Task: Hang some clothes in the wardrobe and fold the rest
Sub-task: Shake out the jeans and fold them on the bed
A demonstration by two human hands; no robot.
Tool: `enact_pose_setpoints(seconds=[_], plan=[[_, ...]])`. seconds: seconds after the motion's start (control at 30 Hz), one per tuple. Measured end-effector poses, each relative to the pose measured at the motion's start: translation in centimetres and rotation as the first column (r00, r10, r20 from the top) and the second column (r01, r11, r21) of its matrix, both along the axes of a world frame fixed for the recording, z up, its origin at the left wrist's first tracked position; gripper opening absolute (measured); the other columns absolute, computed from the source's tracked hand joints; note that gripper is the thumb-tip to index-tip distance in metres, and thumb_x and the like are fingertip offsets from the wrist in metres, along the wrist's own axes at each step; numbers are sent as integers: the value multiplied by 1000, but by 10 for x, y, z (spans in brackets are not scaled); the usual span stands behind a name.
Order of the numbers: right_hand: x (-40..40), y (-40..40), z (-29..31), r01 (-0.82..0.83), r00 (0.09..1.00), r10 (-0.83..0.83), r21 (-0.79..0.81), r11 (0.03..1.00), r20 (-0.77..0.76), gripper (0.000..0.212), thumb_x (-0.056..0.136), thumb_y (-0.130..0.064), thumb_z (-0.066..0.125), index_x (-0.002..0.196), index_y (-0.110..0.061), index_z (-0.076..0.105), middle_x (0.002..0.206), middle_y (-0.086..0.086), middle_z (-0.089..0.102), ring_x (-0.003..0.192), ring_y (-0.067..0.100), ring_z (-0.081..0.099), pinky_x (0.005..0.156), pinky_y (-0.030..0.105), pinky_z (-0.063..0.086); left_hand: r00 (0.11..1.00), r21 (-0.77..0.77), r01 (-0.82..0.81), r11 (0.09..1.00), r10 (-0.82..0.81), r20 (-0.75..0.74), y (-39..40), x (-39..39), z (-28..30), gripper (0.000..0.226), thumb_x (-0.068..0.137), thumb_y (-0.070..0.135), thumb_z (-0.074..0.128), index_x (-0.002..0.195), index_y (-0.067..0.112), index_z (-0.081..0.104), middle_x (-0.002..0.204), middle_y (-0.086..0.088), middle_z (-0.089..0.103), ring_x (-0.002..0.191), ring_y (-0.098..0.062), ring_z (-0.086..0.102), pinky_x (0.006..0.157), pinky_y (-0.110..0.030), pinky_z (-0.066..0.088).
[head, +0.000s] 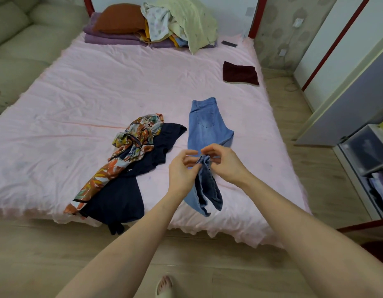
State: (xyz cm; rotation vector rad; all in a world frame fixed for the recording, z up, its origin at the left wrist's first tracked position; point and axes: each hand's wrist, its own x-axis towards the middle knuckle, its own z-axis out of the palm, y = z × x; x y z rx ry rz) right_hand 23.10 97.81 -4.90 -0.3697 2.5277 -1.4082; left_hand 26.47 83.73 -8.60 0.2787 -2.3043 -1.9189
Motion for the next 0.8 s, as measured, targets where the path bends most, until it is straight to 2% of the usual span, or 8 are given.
enact_pose_setpoints(seconds=[0.1, 0.2, 0.33, 0.47, 0.57, 0.67, 0.73, 0.8], plan=[[-7, 0, 3, -52, 995, 64, 160, 986, -70, 40, 81, 13, 49, 111, -6, 67, 108, 7, 68, 99, 14, 62, 84, 8, 44, 999, 138, -17, 990, 10, 50, -2, 0, 1, 35, 78, -3, 72, 97, 8, 45, 82, -6, 71, 74, -18, 71, 74, -26, 57], [-15, -3, 2, -88, 979, 138, 292, 952, -152, 28, 81, 8, 59, 101, -5, 73, 98, 10, 71, 94, 22, 63, 85, 26, 48, 999, 120, 21, 993, -24, 25, -3, 2, 1, 33, 79, -2, 71, 98, 5, 45, 88, -5, 65, 69, -11, 69, 70, -23, 55], [-21, -7, -2, -40, 967, 146, 445, 894, -207, 14, 83, -13, 67, 94, -19, 71, 92, 4, 64, 93, 18, 55, 79, 35, 47, 994, 108, 89, 990, -95, 52, -15, 14, -19, 36, 83, 8, 67, 114, 9, 47, 107, 1, 58, 92, -8, 62, 84, -25, 52], [-16, -17, -2, -62, 976, 120, 299, 952, -180, 12, 79, -1, 60, 83, -13, 59, 107, 4, 68, 94, 13, 59, 80, 26, 45, 965, -146, 229, 962, -204, 167, -38, 39, -56, 66, 78, 25, 73, 134, 18, 41, 131, 3, 44, 120, -9, 42, 94, -5, 31], [-13, -25, -6, -84, 983, 117, 217, 973, -144, 26, 75, 2, 56, 70, -19, 41, 88, 7, 69, 79, 17, 61, 70, 33, 48, 970, -373, 236, 897, -194, 147, -42, 49, -70, 89, 68, 52, 79, 141, 22, 36, 137, 3, 43, 127, -14, 39, 107, -28, 34], [-12, -33, -11, -89, 980, 128, 243, 966, -150, 22, 75, 3, 53, 72, -16, 43, 73, 10, 60, 66, 20, 48, 62, 36, 41, 985, -571, 161, 805, -92, 148, -27, 42, -76, 106, 58, 78, 64, 144, 27, 30, 138, 7, 43, 131, -20, 37, 108, -43, 35], [-13, -37, -13, -108, 978, 144, 229, 967, -150, 17, 78, 4, 55, 82, -13, 56, 76, 5, 64, 68, 18, 54, 66, 32, 45, 987, -652, 111, 750, -9, 159, -18, 32, -80, 97, 62, 73, 60, 142, 27, 31, 135, 7, 47, 130, -24, 40, 103, -46, 38], [-12, -37, -13, -115, 976, 153, 226, 967, -158, 23, 79, 3, 60, 93, -13, 68, 85, 2, 71, 78, 15, 63, 75, 26, 50, 994, -697, 43, 716, 43, 105, -13, 26, -79, 65, 71, 48, 59, 130, 26, 43, 122, 6, 55, 122, -25, 47, 96, -43, 41]])
